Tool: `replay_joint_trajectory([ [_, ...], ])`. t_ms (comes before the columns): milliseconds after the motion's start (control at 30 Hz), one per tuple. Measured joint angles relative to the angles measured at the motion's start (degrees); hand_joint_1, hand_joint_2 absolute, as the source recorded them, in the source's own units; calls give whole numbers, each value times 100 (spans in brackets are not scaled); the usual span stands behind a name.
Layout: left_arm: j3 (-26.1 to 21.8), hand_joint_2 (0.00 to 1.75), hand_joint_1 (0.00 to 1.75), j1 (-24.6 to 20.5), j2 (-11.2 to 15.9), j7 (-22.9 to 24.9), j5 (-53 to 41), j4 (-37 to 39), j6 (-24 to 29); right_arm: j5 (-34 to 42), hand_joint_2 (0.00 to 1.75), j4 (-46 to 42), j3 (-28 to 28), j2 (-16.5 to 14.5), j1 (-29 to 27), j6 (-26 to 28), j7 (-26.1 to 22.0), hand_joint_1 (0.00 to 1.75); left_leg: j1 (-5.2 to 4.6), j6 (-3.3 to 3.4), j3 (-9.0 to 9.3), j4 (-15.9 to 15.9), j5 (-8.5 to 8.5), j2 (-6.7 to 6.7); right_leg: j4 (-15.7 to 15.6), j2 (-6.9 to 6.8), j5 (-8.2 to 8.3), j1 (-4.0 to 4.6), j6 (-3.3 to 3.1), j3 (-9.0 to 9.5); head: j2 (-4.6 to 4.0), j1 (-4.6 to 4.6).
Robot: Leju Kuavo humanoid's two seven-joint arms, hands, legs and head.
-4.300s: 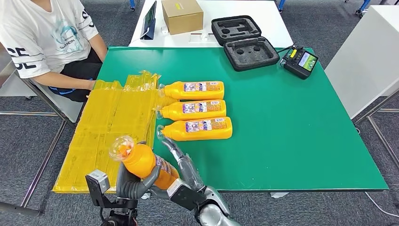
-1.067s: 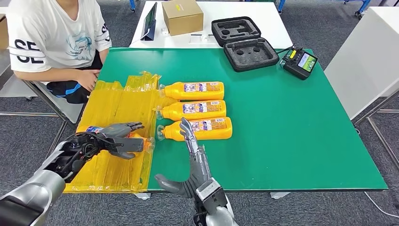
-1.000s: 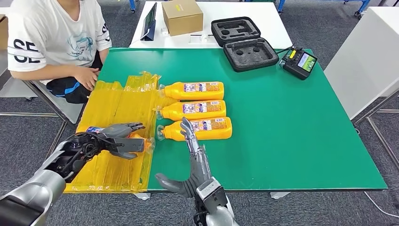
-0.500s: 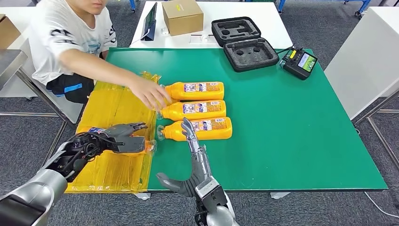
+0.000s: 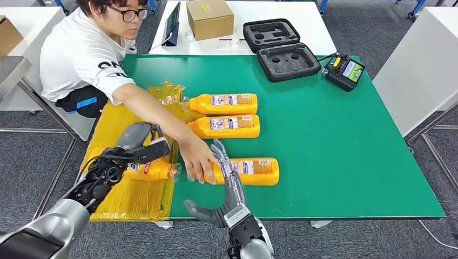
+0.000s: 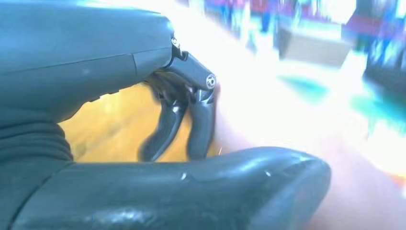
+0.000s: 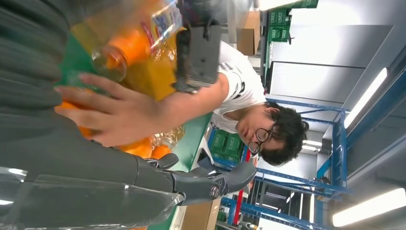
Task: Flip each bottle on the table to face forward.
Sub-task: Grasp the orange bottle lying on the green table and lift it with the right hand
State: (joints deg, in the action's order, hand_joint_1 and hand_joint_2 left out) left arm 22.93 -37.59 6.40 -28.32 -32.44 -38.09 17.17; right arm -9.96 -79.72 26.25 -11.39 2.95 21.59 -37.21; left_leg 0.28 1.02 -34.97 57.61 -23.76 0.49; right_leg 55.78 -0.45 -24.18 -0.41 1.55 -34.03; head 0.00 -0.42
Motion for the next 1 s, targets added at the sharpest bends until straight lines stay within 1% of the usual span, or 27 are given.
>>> replay_joint_trajectory([
  [67,-93,0,0,34,-58,-11,-27,-44,220,-22,175,-12,-11,0,-12,0,1,0,-1,0,-2,0,0,0,0,0,0,0,0,-2,0,-1],
  [367,-265,0,0,124,-169,-16,-43,-102,281,-28,175,-43,-76,-1,-53,0,1,0,1,-1,-6,0,1,1,0,0,0,1,-1,-7,0,0],
  [400,-282,0,0,134,-175,-31,-55,-108,352,-33,175,-46,-81,-1,-57,4,1,0,1,-1,-6,0,1,1,1,0,0,1,-1,-7,0,0],
  [467,-349,0,0,166,-187,-127,-42,-153,687,-61,175,-47,-87,-1,-60,33,-5,0,1,-1,-6,0,1,0,1,1,0,1,-1,-7,0,-1],
  [600,-614,175,0,316,-205,-605,265,-405,1646,-237,175,-48,-65,9,-53,188,-66,0,0,0,-9,0,0,1,1,2,0,1,0,-8,0,-1],
  [700,-929,175,0,575,-221,-1015,478,-828,2154,-433,175,-49,4,44,-30,330,-76,0,0,0,-11,0,-1,2,1,4,-1,1,0,-11,0,-1],
  [767,-1209,175,0,837,-250,-1125,422,-1305,2262,-570,175,-52,49,78,-14,391,-37,0,0,-1,-13,-1,-2,4,0,5,-1,1,-1,-15,0,-1],
  [833,-1506,175,0,1152,-291,-1156,369,-1904,2286,-817,175,-61,85,131,-3,422,103,0,0,-2,-16,-1,-3,7,0,5,-2,1,-1,-17,0,-1],
  [900,-1754,175,0,1481,-334,-1169,450,-2490,2292,-1295,175,-74,123,213,27,432,439,0,0,-2,-18,-1,-4,7,0,7,-2,1,-1,-19,0,-1],
  [1000,-2009,175,0,1986,-376,-1182,885,-3299,2296,-2566,175,-136,162,390,105,385,1382,0,0,-2,-18,-1,-5,8,-1,9,-2,1,-1,-20,0,-1],
])
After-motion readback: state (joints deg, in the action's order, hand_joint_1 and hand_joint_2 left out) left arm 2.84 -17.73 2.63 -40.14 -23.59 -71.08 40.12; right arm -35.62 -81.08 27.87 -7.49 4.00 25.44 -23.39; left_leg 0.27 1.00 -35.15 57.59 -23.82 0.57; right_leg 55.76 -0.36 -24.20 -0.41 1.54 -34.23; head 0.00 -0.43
